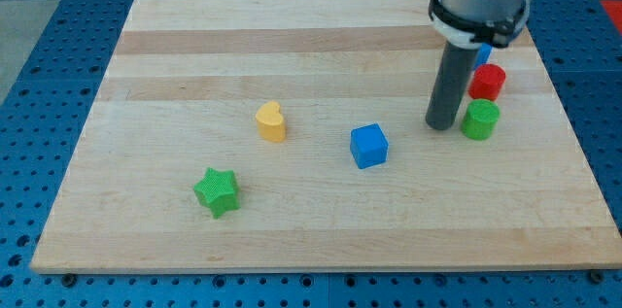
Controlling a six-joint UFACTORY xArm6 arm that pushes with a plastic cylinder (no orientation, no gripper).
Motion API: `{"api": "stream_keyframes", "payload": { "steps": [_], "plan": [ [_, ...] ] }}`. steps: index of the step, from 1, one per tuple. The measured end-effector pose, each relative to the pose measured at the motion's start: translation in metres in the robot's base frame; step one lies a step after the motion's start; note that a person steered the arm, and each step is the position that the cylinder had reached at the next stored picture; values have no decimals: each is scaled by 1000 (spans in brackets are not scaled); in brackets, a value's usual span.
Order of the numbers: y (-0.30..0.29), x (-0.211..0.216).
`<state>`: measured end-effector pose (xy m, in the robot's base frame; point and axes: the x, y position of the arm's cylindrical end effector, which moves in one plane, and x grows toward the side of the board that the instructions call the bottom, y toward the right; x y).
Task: Push yellow heart closer to the blue cube
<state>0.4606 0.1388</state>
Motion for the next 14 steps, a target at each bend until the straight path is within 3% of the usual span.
{"api": "stream_keyframes", "payload": {
  "steps": [4, 5, 6, 7, 9, 10, 11, 14],
  "plan": [
    [40, 9],
    [20, 10],
    [-18, -43],
    [-86, -66],
    [-223, -76],
    [-272, -49],
    [-285, -25],
    [-193, -10]
  ]
}}
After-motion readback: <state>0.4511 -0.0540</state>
